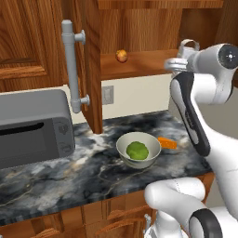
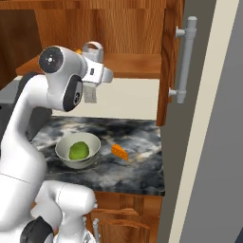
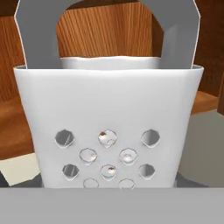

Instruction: Pick the cheese from the fridge and the cheese grater from the cabinet and place them next to the salad bowl.

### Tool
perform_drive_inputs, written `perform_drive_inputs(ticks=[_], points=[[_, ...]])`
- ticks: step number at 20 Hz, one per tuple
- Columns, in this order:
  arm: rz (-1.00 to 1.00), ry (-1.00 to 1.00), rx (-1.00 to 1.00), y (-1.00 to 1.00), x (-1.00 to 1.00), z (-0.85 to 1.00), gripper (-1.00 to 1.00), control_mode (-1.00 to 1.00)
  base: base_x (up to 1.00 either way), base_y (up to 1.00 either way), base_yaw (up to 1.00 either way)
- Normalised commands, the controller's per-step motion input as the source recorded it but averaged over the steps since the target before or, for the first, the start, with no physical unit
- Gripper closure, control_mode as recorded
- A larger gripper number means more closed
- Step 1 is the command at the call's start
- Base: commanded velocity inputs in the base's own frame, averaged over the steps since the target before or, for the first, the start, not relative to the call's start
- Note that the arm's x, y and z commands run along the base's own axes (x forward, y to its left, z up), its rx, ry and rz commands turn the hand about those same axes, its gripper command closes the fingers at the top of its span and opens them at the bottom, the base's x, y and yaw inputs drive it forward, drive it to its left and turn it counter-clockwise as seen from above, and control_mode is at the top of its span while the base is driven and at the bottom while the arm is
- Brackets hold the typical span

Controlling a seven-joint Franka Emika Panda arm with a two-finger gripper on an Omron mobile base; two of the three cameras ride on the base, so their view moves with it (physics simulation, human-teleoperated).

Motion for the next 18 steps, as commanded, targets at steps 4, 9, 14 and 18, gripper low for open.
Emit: perform_drive_inputs(ticks=[4,9,14,18], points=[[0.29,0.00,0.00,0.00,-0.51,0.00,1.00,-1.00,0.00,0.00,0.00],[0.15,0.02,-0.01,0.00,-0.40,-0.13,1.00,-1.00,0.00,0.00,0.00],[0.05,0.14,-0.05,0.00,-0.32,-0.32,1.00,-1.00,0.00,0.00,0.00],[0.04,0.13,-0.05,0.00,-0.35,-0.29,1.00,-1.00,0.00,0.00,0.00]])
